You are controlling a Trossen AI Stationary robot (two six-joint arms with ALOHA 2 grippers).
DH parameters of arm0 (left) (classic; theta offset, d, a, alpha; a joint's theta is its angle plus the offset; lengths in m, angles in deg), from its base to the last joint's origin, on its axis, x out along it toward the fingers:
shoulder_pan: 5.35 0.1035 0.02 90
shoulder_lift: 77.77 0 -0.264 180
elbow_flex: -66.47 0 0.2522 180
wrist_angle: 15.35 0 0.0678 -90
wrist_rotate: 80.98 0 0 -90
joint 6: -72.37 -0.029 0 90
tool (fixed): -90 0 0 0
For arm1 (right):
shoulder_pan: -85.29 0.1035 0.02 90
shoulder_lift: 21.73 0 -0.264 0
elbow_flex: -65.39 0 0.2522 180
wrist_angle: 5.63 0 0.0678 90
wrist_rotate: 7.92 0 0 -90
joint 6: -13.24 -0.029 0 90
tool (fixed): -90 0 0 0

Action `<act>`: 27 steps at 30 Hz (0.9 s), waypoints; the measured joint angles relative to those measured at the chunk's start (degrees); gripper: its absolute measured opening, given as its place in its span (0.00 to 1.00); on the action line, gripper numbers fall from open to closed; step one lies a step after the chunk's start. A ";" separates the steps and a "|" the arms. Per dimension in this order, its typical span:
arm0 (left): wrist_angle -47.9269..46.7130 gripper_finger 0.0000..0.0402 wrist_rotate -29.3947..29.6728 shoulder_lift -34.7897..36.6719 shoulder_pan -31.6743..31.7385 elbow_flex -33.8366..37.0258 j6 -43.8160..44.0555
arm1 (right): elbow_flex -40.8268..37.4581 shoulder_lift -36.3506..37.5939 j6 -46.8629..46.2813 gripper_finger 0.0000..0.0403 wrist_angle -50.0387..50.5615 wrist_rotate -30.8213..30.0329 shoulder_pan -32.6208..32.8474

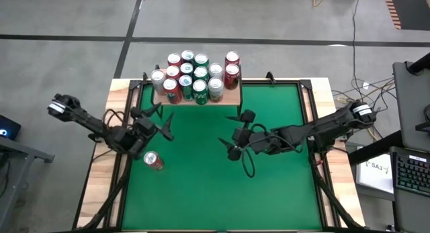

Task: Place canned beverage on shelf
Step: Put the red can on the shelf

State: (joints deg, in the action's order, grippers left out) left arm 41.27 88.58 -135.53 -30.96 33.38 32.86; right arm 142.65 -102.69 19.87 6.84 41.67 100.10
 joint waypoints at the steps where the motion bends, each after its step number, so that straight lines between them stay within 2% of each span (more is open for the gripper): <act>1: -0.32 0.66 0.08 -0.15 -0.47 -1.39 -0.70 | 0.49 0.19 -0.10 0.99 0.72 0.03 0.17; 3: -1.76 0.57 0.59 -0.45 -1.31 -4.89 -3.28 | 1.84 0.56 -0.91 0.99 4.14 0.35 0.43; 8: -6.86 0.32 9.08 -0.39 -1.28 -15.13 -14.57 | 4.97 0.84 -6.33 0.97 16.69 2.47 0.88; 11: -15.48 0.17 9.06 0.96 -1.20 -20.17 -14.98 | 4.79 0.41 -6.02 0.93 17.31 4.92 0.95; 14: -25.28 0.04 8.94 2.19 -1.20 -24.37 -15.06 | 4.71 0.39 -4.01 0.89 16.02 4.88 1.21; 16: -28.94 0.02 7.40 2.72 -1.06 -26.54 -14.93 | 4.71 0.75 -3.01 0.86 14.81 4.86 1.21; 22: -36.32 0.00 -2.45 4.55 0.56 -32.91 -14.79 | 4.71 0.82 3.43 0.77 13.70 4.99 1.19; 27: -47.89 0.00 -8.16 4.97 4.13 -38.34 -7.90 | 4.68 1.72 5.44 0.71 14.26 5.04 1.17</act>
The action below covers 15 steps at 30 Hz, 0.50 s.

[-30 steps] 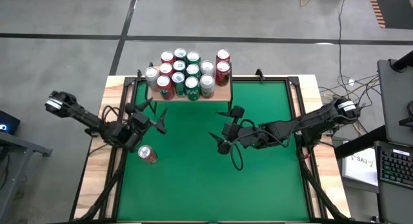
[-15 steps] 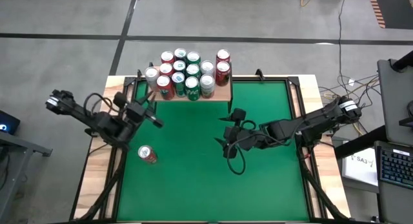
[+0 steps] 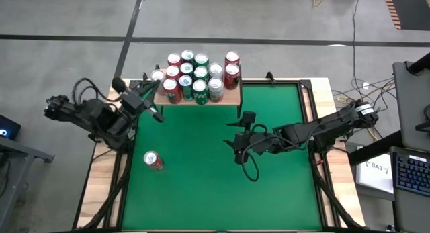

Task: Place canned beverage on shelf
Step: Put the red can on the shelf

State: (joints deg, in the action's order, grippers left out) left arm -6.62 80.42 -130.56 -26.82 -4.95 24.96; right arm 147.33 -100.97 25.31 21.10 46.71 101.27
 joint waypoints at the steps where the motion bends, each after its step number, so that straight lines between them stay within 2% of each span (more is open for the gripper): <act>1: -4.13 0.00 -2.14 -0.15 1.12 -1.19 2.71 | -0.04 0.13 -0.03 0.69 0.11 0.00 0.00; 3: -14.02 0.00 -5.07 -0.73 3.96 -4.38 7.46 | -0.30 0.74 -0.04 0.67 0.11 0.66 0.00; 6: -31.83 0.00 -6.50 -1.59 9.38 -10.25 17.97 | -0.51 0.89 0.03 0.64 0.06 2.69 0.00; 12: -65.66 0.00 -17.14 -5.06 27.37 -22.29 38.52 | -0.70 0.75 1.31 0.59 0.11 2.86 -0.02; 15: -77.49 0.00 -23.67 -6.45 36.93 -27.09 47.08 | -0.83 0.70 1.21 0.57 0.52 2.86 -0.02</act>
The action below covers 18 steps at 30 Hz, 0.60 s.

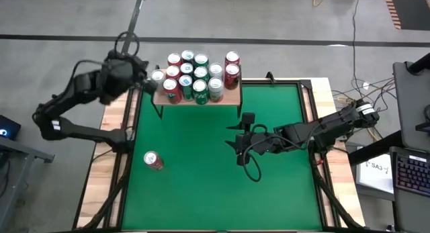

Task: Place canned beverage on shelf
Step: Put the red can on the shelf

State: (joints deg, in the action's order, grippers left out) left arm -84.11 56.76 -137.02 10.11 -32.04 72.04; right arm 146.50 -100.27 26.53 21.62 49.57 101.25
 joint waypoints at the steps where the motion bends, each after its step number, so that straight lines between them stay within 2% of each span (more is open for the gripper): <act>1: -3.34 0.00 -3.39 -0.48 2.94 -0.88 2.38 | 0.00 0.00 -0.12 0.57 0.02 -0.01 0.00; 4: -9.03 0.00 -13.34 -2.23 10.33 -2.17 7.65 | 0.00 0.00 -0.16 0.56 0.00 0.00 0.00; 7: -12.83 0.00 -18.95 -3.70 15.16 -2.14 9.29 | -0.02 0.00 -0.18 0.56 0.10 0.00 0.00; 18: -13.64 0.00 -19.76 -7.35 16.49 -1.90 8.99 | -0.13 0.00 -1.30 0.56 1.67 -0.02 -0.04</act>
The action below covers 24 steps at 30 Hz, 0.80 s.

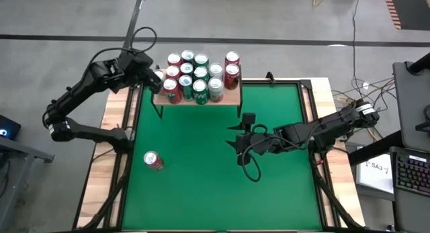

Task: Place canned beverage on shelf
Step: Put the red can on the shelf

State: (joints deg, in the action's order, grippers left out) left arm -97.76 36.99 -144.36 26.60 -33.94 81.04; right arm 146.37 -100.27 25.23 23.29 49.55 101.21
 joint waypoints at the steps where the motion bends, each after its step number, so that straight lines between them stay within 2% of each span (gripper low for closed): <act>1: 0.02 0.00 -0.02 -0.44 -0.02 0.00 0.00 | 0.00 0.00 0.00 0.56 0.00 0.00 0.00; 11: 0.03 0.00 0.02 -4.59 -0.06 0.09 -0.12 | 0.00 0.00 0.00 0.56 0.00 0.00 0.00; 18: -1.20 0.00 2.86 -5.97 0.04 0.21 -0.18 | 0.00 0.00 0.00 0.56 0.02 0.00 0.00; 24: -1.42 0.00 3.08 -5.96 0.09 0.40 -0.02 | 0.00 0.00 -0.02 0.56 0.02 0.00 0.00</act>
State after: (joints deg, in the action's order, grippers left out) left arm -99.18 40.07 -150.32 26.68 -33.54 81.01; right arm 146.37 -100.27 25.21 23.31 49.55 101.21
